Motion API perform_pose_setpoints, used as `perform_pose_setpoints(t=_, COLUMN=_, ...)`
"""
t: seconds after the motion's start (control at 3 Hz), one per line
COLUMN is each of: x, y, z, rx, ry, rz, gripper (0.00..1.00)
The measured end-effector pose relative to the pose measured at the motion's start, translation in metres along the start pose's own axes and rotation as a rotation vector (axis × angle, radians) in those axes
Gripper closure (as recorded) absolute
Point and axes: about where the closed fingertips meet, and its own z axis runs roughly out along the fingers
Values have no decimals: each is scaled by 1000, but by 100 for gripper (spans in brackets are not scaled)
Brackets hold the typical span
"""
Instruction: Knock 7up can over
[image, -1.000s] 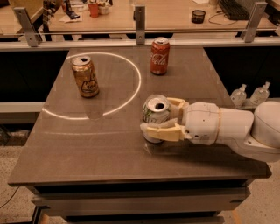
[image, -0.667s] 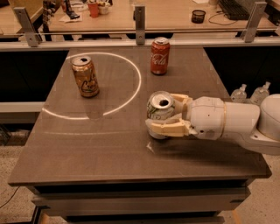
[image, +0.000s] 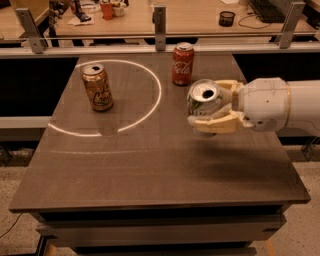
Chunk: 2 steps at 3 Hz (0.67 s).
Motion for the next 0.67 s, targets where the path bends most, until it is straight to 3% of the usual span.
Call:
perform_pose_setpoints(t=0.33, x=-22, y=-10, z=-21, rx=-44, ry=107, rz=-118, gripper=100)
perform_pose_setpoints(t=0.67, x=-39, y=-13, z=-32, rx=-125, ry=243, rz=-247, gripper=100)
